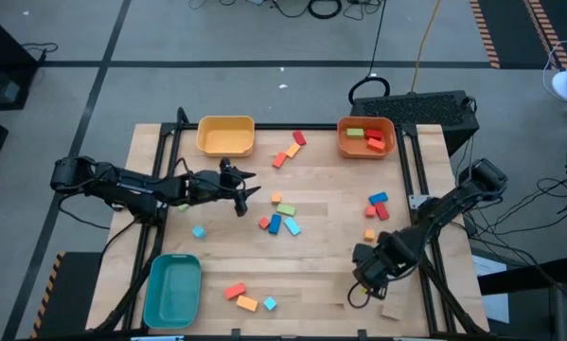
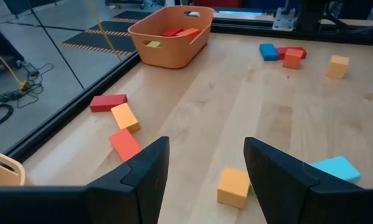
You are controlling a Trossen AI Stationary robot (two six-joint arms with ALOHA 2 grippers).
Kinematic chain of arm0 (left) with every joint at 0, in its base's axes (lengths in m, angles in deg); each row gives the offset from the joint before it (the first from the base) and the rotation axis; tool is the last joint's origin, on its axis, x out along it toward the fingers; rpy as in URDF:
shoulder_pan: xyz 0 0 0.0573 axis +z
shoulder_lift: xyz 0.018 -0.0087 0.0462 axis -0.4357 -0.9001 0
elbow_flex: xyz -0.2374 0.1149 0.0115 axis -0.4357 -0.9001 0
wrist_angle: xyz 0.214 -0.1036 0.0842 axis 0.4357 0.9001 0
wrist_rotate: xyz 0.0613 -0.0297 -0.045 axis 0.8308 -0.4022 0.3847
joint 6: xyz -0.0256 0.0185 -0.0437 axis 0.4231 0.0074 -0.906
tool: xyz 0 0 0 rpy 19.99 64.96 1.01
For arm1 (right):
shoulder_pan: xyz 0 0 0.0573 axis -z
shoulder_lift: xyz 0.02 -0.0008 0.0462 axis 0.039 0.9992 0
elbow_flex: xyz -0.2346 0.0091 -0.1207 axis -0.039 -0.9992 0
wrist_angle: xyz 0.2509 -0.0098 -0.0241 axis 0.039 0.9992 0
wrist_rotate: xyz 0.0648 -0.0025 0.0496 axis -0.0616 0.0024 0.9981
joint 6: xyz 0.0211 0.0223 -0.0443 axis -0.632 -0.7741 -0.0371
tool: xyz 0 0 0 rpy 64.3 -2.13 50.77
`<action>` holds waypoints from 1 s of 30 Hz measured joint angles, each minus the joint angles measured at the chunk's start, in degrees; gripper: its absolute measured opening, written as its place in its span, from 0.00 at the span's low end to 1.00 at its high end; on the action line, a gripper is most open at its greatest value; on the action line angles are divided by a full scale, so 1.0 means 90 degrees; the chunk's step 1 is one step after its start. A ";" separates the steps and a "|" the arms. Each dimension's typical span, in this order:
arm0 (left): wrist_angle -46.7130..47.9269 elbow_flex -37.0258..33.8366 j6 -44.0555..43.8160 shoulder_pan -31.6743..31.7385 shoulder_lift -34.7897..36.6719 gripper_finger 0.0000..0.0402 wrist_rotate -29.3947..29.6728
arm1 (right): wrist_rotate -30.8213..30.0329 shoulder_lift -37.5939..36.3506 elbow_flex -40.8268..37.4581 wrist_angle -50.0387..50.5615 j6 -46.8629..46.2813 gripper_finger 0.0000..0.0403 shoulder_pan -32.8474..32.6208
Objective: Sort blocks by size
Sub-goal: Put the large white block into the orange bin
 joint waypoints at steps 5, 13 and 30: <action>-0.0083 0.0000 0.0199 0.0034 0.0000 0.52 0.0024 | 0.0292 0.0002 0.0000 -0.0075 -0.0704 0.46 -0.0310; -0.0331 0.0000 0.0696 0.0036 -0.0001 0.52 0.0050 | 0.0691 0.0004 0.0000 -0.1115 -0.2045 0.46 -0.0820; -0.0825 0.0000 0.1343 0.0134 0.0000 0.52 0.0004 | 0.1355 0.1043 0.0620 -0.1330 -0.3484 0.46 -0.1348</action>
